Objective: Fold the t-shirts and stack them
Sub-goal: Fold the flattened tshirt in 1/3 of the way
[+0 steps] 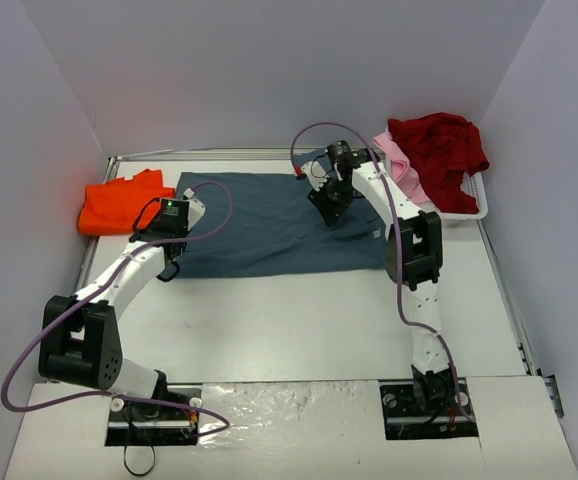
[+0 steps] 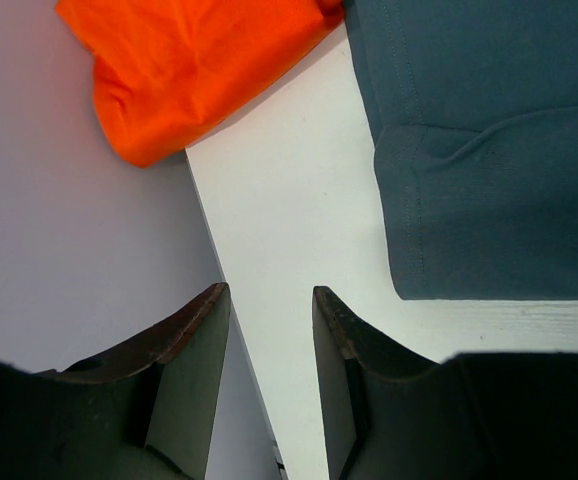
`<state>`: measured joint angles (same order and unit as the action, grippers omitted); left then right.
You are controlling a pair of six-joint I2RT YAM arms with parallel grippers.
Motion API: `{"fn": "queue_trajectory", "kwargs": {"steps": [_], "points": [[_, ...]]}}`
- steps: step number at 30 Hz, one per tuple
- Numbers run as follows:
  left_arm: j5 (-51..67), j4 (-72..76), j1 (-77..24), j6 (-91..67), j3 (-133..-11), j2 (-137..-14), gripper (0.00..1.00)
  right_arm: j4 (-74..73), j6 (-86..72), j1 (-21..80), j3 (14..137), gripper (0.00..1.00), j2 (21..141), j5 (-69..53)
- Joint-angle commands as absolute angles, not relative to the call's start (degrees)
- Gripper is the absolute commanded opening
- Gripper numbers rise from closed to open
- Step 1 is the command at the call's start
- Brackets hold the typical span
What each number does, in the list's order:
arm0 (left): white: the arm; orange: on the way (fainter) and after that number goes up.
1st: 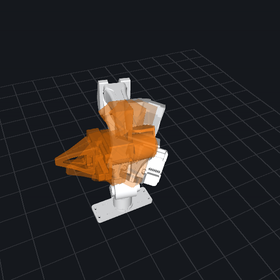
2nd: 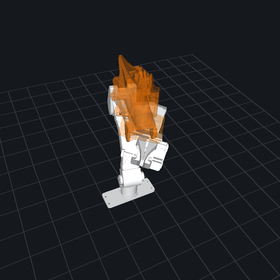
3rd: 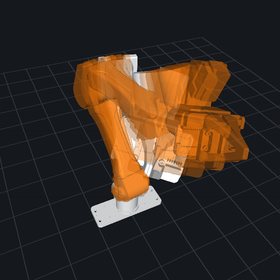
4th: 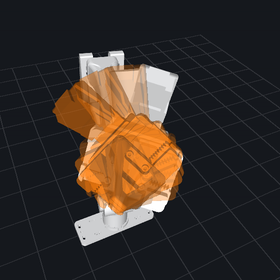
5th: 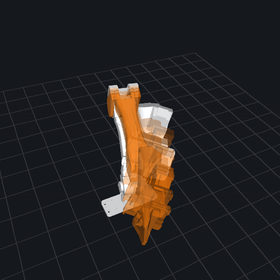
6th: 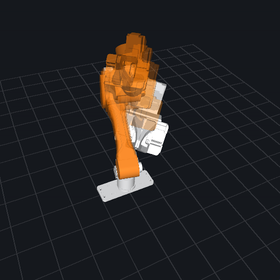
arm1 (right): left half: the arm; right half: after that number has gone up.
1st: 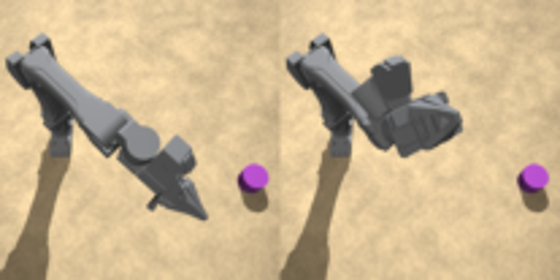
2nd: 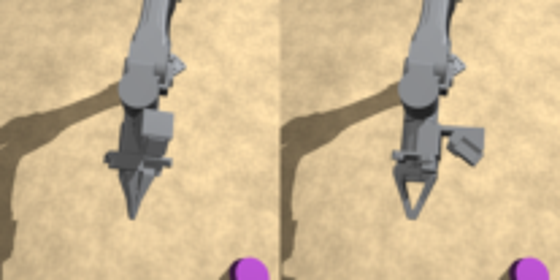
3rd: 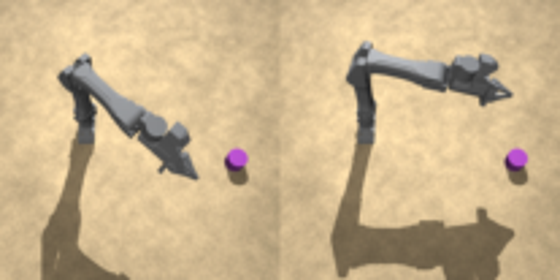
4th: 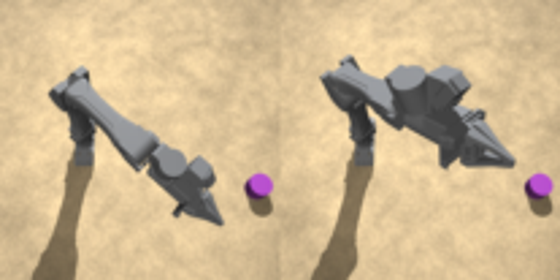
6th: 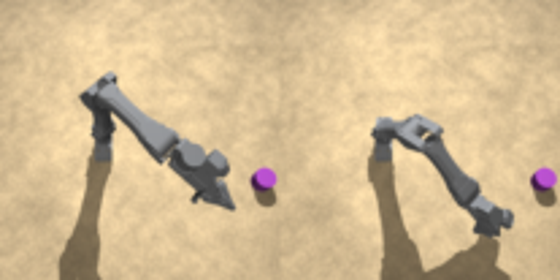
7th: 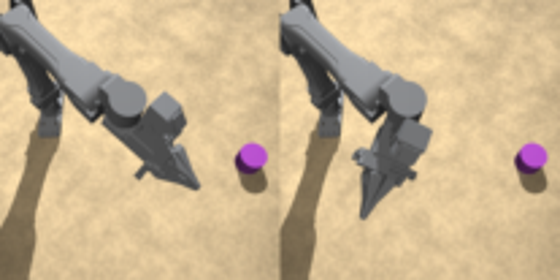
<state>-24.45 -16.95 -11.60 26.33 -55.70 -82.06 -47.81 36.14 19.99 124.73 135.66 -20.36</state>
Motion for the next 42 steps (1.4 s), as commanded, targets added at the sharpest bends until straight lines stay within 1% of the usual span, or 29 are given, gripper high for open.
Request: {"fn": "queue_trajectory", "kwargs": {"steps": [1,3,5,9,12,13,14,15,16,18,19,32,33,34,36,39,42], "points": [[-24.3,-18.2,-11.3,25.6,-56.6,-81.3,0.37,-50.9,36.9,20.6,124.6,0.31,136.1,-19.7],[-24.2,-18.1,-11.3,25.6,-56.4,-81.4,0.37,-50.9,37.0,20.6,124.5,0.36,136.3,-19.8],[-24.1,-18.1,-11.3,25.6,-56.3,-81.4,0.37,-51.0,37.0,20.7,124.7,0.37,136.4,-19.8],[-24.1,-17.9,-11.3,25.6,-55.9,-81.2,0.37,-51.2,37.1,21.2,124.9,0.37,137.0,-19.8],[-24.1,-17.8,-11.4,25.7,-55.8,-81.4,0.37,-51.4,37.2,21.5,124.9,0.34,137.7,-19.6],[-24.0,-17.8,-11.3,25.7,-55.8,-81.6,0.37,-51.4,37.2,21.6,124.9,0.31,137.9,-19.5],[-24.0,-17.8,-11.3,25.7,-55.8,-81.6,0.37,-51.4,37.2,21.7,124.9,0.22,138.2,-19.5],[-24.0,-17.8,-11.3,25.7,-55.9,-81.7,0.37,-51.4,37.2,21.7,124.9,0.18,138.2,-19.3],[-24.1,-17.8,-11.4,25.7,-55.9,-81.7,0.37,-51.5,37.1,21.8,124.9,0.10,138.3,-19.4],[-24.0,-17.8,-11.3,25.7,-55.9,-81.8,0.37,-51.5,37.2,21.8,124.8,0.06,138.3,-19.4],[-24.0,-17.8,-11.3,25.7,-55.9,-81.8,0.37,-51.5,37.3,21.8,124.7,0.00,138.3,-19.4],[-23.9,-17.8,-11.3,25.7,-55.6,-81.6,0.37,-51.1,36.5,21.8,128.3,0.00,137.4,-18.3],[-23.9,-17.8,-11.3,25.7,-55.6,-81.6,0.37,-51.0,36.5,21.8,128.6,0.03,137.4,-18.1],[-23.9,-17.8,-11.4,25.7,-55.6,-81.6,0.37,-51.0,36.4,21.8,128.8,0.14,137.5,-17.9],[-23.8,-17.8,-11.3,25.7,-55.5,-81.6,0.37,-51.0,36.4,21.8,128.8,0.28,137.6,-17.8],[-23.8,-17.8,-11.3,25.6,-55.5,-81.7,0.37,-51.0,36.5,21.9,128.1,0.37,137.8,-17.9],[-23.7,-17.8,-11.3,25.6,-55.5,-81.8,0.37,-51.0,36.6,21.7,127.6,0.40,138.1,-17.7]]}}
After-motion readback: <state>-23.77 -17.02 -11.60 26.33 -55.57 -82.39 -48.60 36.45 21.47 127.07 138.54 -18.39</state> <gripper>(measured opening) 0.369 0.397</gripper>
